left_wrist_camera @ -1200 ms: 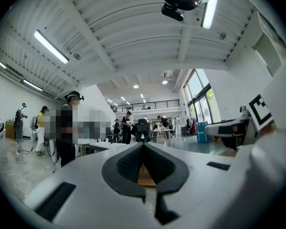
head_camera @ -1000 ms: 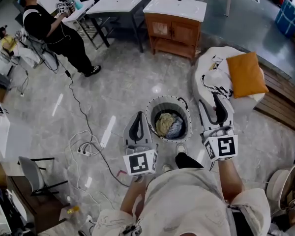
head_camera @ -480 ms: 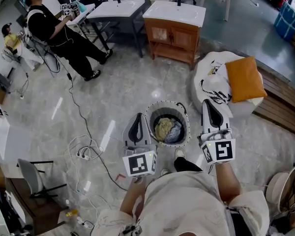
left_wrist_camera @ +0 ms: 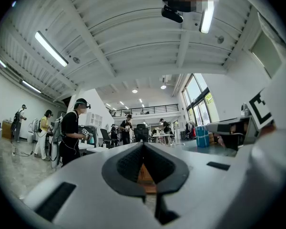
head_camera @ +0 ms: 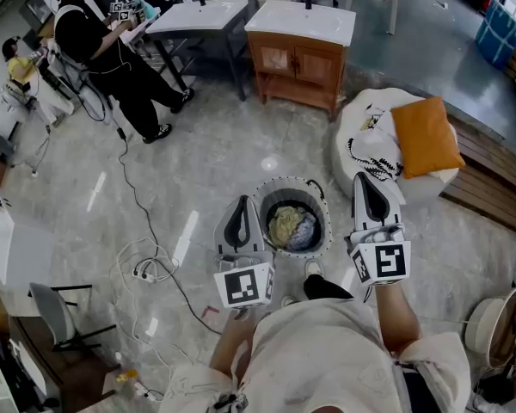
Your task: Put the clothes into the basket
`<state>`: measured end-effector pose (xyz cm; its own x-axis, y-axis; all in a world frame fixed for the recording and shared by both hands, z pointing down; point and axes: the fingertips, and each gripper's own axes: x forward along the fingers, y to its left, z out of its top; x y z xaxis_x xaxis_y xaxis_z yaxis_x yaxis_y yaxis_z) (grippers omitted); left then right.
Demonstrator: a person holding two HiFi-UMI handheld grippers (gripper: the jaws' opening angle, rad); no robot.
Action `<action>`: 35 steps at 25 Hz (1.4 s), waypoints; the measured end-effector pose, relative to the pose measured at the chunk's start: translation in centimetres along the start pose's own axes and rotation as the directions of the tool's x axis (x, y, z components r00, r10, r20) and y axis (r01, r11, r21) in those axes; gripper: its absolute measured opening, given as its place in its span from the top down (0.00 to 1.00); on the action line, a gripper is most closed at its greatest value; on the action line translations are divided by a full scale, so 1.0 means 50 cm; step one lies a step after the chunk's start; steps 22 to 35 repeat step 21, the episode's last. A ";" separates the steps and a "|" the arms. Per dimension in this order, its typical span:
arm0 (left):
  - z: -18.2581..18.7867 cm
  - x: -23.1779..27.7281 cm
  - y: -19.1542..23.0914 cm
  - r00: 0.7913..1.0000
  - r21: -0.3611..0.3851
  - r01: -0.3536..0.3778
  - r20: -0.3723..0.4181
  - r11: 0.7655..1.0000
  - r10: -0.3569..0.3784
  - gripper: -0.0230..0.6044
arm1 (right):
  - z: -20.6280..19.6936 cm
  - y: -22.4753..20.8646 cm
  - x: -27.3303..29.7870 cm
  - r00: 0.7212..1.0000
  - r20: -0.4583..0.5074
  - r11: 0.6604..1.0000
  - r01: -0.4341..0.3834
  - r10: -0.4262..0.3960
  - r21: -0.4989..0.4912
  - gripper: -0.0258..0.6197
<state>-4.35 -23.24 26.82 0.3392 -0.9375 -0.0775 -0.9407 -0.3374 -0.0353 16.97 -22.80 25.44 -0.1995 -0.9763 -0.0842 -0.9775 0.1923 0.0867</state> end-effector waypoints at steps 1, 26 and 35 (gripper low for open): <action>0.000 0.001 0.000 1.000 0.000 0.000 0.000 1.000 0.000 0.96 | -0.001 -0.003 0.001 1.000 -0.003 1.000 0.003 -0.003 0.003 0.98; -0.017 0.041 0.018 1.000 -0.004 -0.017 -0.013 1.000 0.017 0.96 | -0.024 -0.019 0.051 1.000 -0.007 1.000 -0.001 0.001 -0.008 0.98; -0.017 0.041 0.018 1.000 -0.004 -0.017 -0.013 1.000 0.017 0.96 | -0.024 -0.019 0.051 1.000 -0.007 1.000 -0.001 0.001 -0.008 0.98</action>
